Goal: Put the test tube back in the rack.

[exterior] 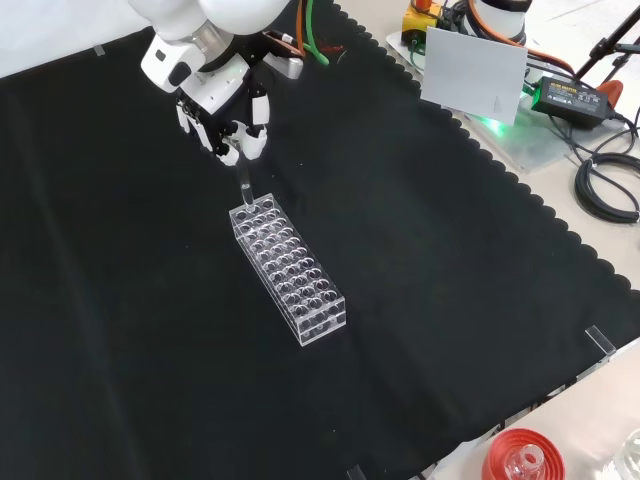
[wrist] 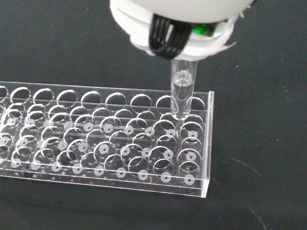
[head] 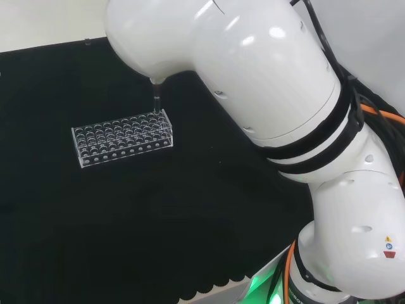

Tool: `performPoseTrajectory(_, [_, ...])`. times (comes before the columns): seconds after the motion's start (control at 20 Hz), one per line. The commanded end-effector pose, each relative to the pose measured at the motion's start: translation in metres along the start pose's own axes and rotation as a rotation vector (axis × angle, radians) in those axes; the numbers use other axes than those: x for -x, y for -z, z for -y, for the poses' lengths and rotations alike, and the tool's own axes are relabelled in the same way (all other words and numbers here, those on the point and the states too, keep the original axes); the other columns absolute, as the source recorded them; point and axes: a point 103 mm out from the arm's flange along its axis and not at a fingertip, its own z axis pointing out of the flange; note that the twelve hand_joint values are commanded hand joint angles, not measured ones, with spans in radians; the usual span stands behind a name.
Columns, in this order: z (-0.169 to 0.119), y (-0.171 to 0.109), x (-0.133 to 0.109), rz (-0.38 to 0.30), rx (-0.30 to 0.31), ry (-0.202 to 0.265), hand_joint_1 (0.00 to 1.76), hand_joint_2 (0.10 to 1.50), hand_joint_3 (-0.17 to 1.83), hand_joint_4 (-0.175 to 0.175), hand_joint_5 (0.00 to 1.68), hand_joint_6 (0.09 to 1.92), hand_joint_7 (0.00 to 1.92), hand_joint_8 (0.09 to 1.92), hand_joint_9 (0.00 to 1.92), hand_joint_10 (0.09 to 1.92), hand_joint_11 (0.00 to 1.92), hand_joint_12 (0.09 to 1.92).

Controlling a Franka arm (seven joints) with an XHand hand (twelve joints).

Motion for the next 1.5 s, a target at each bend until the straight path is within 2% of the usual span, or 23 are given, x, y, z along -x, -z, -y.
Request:
performPoseTrajectory(0.05, [-0.001,-0.001,0.0,-0.003,-0.002,0.0,1.43,0.67,0.51,-0.175,1.38,0.38,1.86,0.31,1.4,0.41,1.0,1.16])
performPoseTrajectory(0.95, [-0.018,-0.002,0.002,0.005,-0.001,0.004,1.43,0.67,0.52,-0.175,1.38,0.38,1.86,0.31,1.4,0.41,1.0,1.16])
performPoseTrajectory(1.5, [-0.013,-0.009,0.004,0.006,-0.013,0.005,1.43,0.67,0.52,-0.175,1.38,0.38,1.86,0.31,1.4,0.42,1.0,1.17])
